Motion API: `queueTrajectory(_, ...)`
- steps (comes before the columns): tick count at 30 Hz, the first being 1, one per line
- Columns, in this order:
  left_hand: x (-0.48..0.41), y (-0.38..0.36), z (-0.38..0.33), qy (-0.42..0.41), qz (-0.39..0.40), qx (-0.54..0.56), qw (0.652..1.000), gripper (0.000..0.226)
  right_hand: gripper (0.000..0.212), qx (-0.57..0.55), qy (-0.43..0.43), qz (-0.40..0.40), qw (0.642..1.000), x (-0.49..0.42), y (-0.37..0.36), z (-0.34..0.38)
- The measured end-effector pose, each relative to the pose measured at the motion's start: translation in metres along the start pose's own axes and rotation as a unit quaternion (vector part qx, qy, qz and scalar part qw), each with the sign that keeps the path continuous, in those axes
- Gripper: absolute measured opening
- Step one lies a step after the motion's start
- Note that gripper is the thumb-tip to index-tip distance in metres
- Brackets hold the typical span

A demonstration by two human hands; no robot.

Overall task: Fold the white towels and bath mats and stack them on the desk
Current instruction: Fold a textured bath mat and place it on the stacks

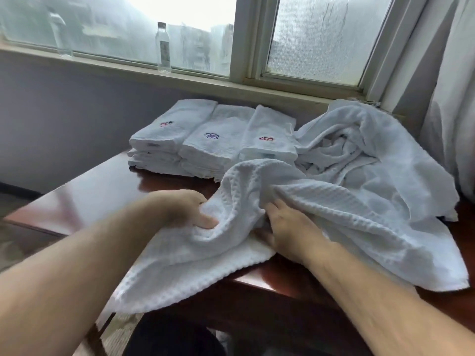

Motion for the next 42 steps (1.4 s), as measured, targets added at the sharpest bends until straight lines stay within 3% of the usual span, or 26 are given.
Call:
queueTrajectory(2, 0.005, 0.011, 0.000, -0.008, -0.036, -0.015, 0.999, 0.029, 0.029, -0.018, -0.008, -0.009, 1.000, -0.003, 0.000, -0.001)
queueTrajectory(4, 0.009, 0.037, 0.003, 0.009, -0.162, -0.010, 0.987, 0.012, 0.015, -0.047, 0.000, 0.043, 0.998, -0.005, 0.001, 0.000)
queueTrajectory(5, 0.015, 0.053, 0.006, 0.018, -0.243, 0.001, 0.970, 0.009, 0.012, -0.061, -0.004, 0.091, 0.994, -0.005, 0.000, -0.001)
queueTrajectory(7, 0.037, 0.084, 0.011, 0.020, -0.425, 0.006, 0.905, 0.012, 0.014, -0.088, -0.028, 0.180, 0.979, 0.001, 0.000, -0.003)
queueTrajectory(9, 0.050, 0.097, 0.016, 0.037, -0.517, -0.039, 0.855, 0.017, 0.022, -0.105, -0.054, 0.231, 0.966, 0.006, 0.002, -0.003)
queueTrajectory(11, 0.033, 0.080, 0.022, 0.078, -0.431, -0.094, 0.894, 0.035, 0.034, -0.067, -0.032, 0.174, 0.982, -0.001, 0.014, 0.004)
queueTrajectory(14, 0.007, 0.023, 0.029, 0.098, -0.227, -0.072, 0.966, 0.061, 0.052, -0.017, 0.072, -0.002, 0.997, -0.013, 0.033, 0.024)
queueTrajectory(15, 0.002, 0.004, 0.029, 0.092, -0.174, -0.052, 0.979, 0.066, 0.056, -0.024, 0.081, -0.019, 0.996, -0.015, 0.030, 0.024)
queueTrajectory(17, -0.003, -0.027, 0.029, 0.071, -0.110, -0.037, 0.991, 0.075, 0.070, -0.052, 0.057, 0.025, 0.997, -0.016, 0.011, 0.019)
queueTrajectory(21, -0.010, -0.034, 0.029, 0.013, -0.094, -0.062, 0.994, 0.082, 0.074, -0.084, 0.029, 0.060, 0.994, -0.011, -0.002, 0.012)
queueTrajectory(24, -0.017, -0.027, 0.037, -0.007, -0.061, -0.043, 0.997, 0.070, 0.066, -0.155, -0.031, 0.096, 0.983, -0.012, 0.003, 0.001)
queueTrajectory(27, -0.021, -0.022, 0.043, -0.004, -0.056, -0.027, 0.998, 0.062, 0.041, -0.004, -0.084, 0.090, 0.992, -0.009, 0.013, -0.025)
queueTrajectory(31, -0.020, -0.023, 0.021, 0.058, -0.088, -0.061, 0.993, 0.061, 0.034, 0.121, -0.194, 0.145, 0.963, 0.007, 0.014, -0.062)
queueTrajectory(32, -0.018, -0.021, -0.002, 0.042, -0.117, -0.065, 0.990, 0.058, 0.035, 0.132, -0.200, 0.164, 0.957, 0.010, 0.014, -0.064)
queueTrajectory(35, -0.012, -0.032, -0.095, -0.112, -0.165, -0.027, 0.980, 0.051, 0.030, 0.118, -0.166, 0.194, 0.960, 0.020, 0.020, -0.064)
queueTrajectory(39, -0.016, -0.093, -0.142, -0.130, -0.024, -0.063, 0.989, 0.068, 0.022, 0.064, -0.214, 0.102, 0.969, 0.049, 0.057, -0.109)
queueTrajectory(42, -0.024, -0.096, -0.140, -0.139, -0.008, -0.108, 0.984, 0.079, 0.021, 0.092, -0.299, 0.157, 0.937, 0.083, 0.063, -0.155)
Point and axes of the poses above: each hand's wrist, its own x-axis away from the middle knuckle, its own y-axis out of the back of the hand, z = x × y, the point moved 9 cm from there along -x, towards the middle knuckle, and after that the axes turned 1 degree about y, right-handed, at the moved point
